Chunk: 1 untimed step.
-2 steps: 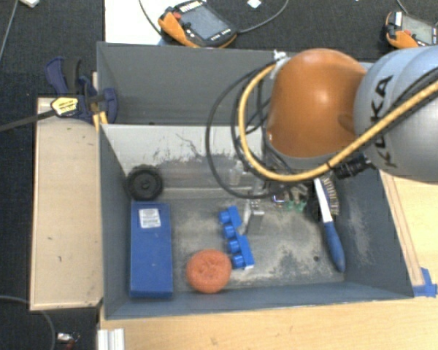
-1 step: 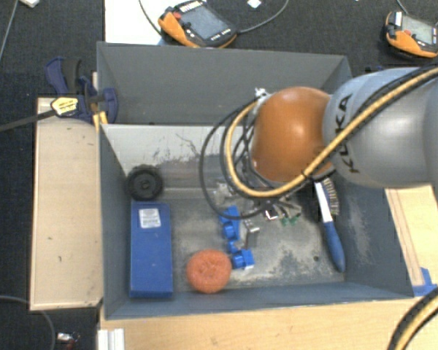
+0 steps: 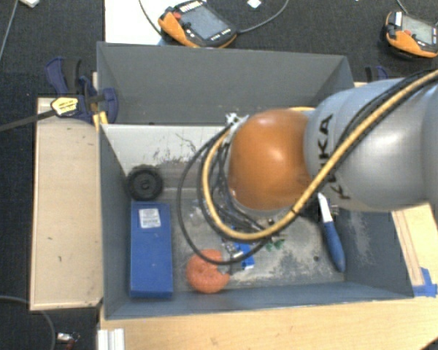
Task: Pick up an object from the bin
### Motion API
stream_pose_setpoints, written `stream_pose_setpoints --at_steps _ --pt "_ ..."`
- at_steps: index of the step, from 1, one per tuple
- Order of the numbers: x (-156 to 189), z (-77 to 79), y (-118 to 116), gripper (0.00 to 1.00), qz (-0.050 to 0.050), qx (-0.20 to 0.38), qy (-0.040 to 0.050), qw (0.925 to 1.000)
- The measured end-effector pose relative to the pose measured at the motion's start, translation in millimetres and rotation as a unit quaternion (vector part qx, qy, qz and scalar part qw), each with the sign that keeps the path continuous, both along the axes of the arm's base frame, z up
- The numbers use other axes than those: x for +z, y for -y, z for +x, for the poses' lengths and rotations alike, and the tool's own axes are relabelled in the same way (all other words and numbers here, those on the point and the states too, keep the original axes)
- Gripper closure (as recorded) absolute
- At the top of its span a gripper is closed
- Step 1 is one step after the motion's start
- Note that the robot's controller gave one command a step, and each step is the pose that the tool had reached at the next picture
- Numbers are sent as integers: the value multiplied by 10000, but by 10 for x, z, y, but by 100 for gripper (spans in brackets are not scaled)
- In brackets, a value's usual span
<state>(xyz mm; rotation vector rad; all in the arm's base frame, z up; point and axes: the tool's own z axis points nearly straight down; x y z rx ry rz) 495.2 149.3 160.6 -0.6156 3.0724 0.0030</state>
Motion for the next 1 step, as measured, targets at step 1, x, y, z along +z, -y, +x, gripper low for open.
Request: stream_pose_setpoints --at_steps 1 --pt "-184 271 489 0 -32 4062 0 9138"
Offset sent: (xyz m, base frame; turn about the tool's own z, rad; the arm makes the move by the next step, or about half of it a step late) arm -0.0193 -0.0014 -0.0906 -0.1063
